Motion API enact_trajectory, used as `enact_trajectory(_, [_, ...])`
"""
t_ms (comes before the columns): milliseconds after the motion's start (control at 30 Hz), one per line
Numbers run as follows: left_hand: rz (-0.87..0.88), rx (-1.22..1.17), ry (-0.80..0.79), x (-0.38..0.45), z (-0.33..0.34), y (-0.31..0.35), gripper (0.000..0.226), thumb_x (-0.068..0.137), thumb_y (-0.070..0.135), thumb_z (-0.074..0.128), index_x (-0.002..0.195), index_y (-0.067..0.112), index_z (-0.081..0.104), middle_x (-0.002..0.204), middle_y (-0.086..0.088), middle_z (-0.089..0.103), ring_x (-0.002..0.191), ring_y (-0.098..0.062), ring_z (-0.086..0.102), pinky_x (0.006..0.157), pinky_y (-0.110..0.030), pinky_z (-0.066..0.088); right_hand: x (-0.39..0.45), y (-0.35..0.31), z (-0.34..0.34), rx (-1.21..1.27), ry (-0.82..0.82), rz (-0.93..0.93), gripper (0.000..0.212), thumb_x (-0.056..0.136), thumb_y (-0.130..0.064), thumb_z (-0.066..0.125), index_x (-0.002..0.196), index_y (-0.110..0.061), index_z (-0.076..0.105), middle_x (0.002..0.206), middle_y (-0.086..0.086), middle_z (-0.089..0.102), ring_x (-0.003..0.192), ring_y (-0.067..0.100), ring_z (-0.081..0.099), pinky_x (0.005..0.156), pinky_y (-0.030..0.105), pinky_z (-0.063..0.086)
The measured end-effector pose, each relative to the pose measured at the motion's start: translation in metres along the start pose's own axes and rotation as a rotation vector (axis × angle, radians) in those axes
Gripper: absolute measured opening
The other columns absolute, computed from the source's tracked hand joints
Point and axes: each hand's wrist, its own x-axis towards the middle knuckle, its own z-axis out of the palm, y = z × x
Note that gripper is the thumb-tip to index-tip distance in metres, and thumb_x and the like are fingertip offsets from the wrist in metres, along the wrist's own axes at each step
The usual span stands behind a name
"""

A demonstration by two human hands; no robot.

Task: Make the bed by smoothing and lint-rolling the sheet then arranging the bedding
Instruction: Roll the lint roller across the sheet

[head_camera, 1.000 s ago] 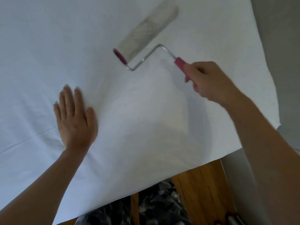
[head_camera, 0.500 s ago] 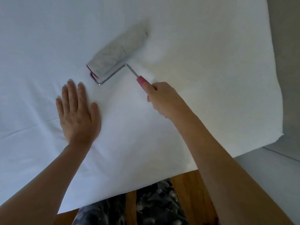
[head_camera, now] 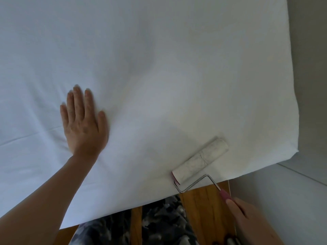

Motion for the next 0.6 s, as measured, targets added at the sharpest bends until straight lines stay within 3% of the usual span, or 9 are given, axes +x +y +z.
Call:
enact_trajectory(67, [0.001,-0.006,-0.007,0.000,0.000,0.001,0.060,0.101,0.036,0.023,0.155,0.010,0.016,0.161,-0.015,0.012,0.149,-0.029,0.009,0.121,-0.039,-0.002,0.006,-0.001,0.005,-0.008,-0.013,0.018,0.041,0.094,-0.057,0.041,0.091,-0.023,0.064,0.076,-0.001,0.066,0.070,0.009,0.064,0.069,0.025,0.053])
enact_trajectory(167, [-0.006,-0.015,-0.004,0.000,0.000,0.001,0.060,0.101,0.035,0.024,0.155,0.010,0.016,0.161,-0.015,0.011,0.149,-0.030,0.008,0.121,-0.040,-0.001,0.015,-0.035,0.004,0.040,-0.027,-0.058,0.031,0.101,-0.036,0.042,0.084,-0.018,0.059,0.064,-0.004,0.056,0.053,0.006,0.051,0.050,0.010,0.039])
enact_trajectory(267, [0.006,-0.046,0.026,0.000,0.001,0.001,0.058,0.101,0.032,0.028,0.154,0.010,0.020,0.161,-0.015,0.014,0.149,-0.030,0.011,0.121,-0.040,0.001,0.030,-0.101,0.001,0.148,-0.003,-0.160,0.046,0.097,-0.054,0.040,0.074,-0.017,0.055,0.059,-0.007,0.049,0.049,0.004,0.045,0.051,0.017,0.038])
enact_trajectory(367, [-0.027,-0.078,0.084,-0.002,0.003,-0.003,0.053,0.100,0.025,0.031,0.152,0.011,0.028,0.159,-0.015,0.020,0.148,-0.030,0.016,0.120,-0.039,0.003,0.063,-0.189,-0.004,0.216,0.098,-0.308,0.057,0.092,-0.069,0.035,0.066,-0.020,0.049,0.062,-0.004,0.053,0.066,0.019,0.055,0.064,0.033,0.042])
enact_trajectory(467, [-0.125,-0.075,0.127,-0.004,0.004,-0.007,0.052,0.100,0.024,0.032,0.151,0.011,0.030,0.159,-0.015,0.021,0.147,-0.031,0.018,0.119,-0.039,0.004,0.100,-0.282,-0.015,0.225,0.162,-0.444,0.054,0.095,-0.063,0.034,0.065,-0.020,0.047,0.069,0.001,0.057,0.075,0.027,0.057,0.065,0.033,0.038])
enact_trajectory(600, [-0.157,-0.068,0.141,-0.003,0.006,-0.007,0.052,0.100,0.021,0.034,0.151,0.011,0.031,0.159,-0.015,0.022,0.147,-0.031,0.018,0.119,-0.039,0.003,0.124,-0.355,-0.035,0.252,0.232,-0.510,0.046,0.098,-0.054,0.038,0.067,-0.019,0.043,0.070,0.000,0.053,0.069,0.023,0.054,0.061,0.029,0.037])
